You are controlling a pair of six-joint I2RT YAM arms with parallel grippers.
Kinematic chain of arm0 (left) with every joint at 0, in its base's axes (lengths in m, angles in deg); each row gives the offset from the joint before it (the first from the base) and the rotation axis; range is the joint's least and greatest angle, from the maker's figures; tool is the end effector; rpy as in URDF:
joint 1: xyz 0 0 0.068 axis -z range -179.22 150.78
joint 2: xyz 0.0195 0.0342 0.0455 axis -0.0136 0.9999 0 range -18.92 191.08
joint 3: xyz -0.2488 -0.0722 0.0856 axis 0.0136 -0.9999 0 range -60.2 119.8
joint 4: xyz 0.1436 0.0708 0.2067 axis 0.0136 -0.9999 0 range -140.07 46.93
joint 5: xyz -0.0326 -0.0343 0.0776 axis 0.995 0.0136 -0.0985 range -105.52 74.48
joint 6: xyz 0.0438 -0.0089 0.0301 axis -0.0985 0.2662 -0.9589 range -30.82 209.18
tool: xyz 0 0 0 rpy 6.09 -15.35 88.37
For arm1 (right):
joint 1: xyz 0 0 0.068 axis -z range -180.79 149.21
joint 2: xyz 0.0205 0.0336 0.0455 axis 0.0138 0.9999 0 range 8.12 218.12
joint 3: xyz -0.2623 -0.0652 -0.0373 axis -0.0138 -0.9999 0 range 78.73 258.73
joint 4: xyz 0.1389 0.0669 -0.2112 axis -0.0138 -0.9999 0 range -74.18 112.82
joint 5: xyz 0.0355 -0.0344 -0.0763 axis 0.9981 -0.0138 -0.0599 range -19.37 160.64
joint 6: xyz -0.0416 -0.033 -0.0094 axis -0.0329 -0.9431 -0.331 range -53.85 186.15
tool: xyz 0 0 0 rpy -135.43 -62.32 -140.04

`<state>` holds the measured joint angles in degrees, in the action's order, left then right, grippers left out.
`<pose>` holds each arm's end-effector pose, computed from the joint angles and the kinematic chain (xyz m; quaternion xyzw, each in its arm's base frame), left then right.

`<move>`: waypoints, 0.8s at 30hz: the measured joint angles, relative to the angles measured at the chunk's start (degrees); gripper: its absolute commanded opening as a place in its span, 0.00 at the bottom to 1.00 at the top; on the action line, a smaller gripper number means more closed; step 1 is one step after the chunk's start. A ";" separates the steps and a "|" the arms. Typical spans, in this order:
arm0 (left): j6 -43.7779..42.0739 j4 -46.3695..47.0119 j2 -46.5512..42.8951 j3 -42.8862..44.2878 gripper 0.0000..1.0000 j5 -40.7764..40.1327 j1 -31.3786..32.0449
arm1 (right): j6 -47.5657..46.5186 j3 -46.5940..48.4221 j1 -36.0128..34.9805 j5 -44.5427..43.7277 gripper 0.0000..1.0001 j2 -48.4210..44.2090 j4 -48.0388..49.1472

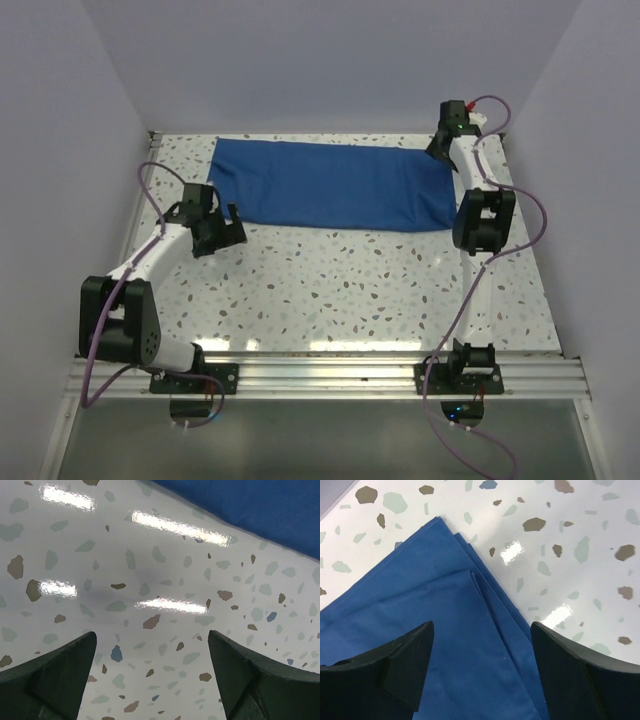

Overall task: Open and lay out the surgical kit
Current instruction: Open the surgical kit at the center of the board.

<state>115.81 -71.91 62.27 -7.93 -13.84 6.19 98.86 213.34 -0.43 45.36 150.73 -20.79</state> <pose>0.2801 -0.0274 0.2158 -0.1728 0.9449 -0.0902 0.2629 0.5466 -0.0186 0.2159 0.3312 0.8630 -0.1091 0.3656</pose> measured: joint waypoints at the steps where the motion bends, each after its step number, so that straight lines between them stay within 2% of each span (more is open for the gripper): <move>1: 0.22 0.24 0.70 0.04 0.97 -0.02 0.00 | 0.13 0.63 0.04 0.37 0.80 1.01 -0.04; 7: 0.85 0.52 3.58 0.79 0.97 -0.57 0.00 | 1.53 5.18 -0.28 2.47 0.79 6.32 1.07; 19: 1.36 0.04 3.61 0.98 0.97 -2.40 0.00 | 3.78 7.89 -0.28 2.23 0.75 10.01 3.63; 21: 1.38 -0.02 3.61 0.98 0.97 -2.64 0.00 | 3.82 7.89 -0.17 2.03 0.72 10.05 3.80; 24: 1.38 -0.13 3.61 1.03 0.97 -3.02 0.00 | 4.00 7.87 0.15 1.79 0.62 10.05 4.00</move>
<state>117.19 -72.04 65.88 -6.90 -16.86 6.19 102.86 221.21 -0.28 47.15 160.78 -16.79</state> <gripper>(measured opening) 0.972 0.677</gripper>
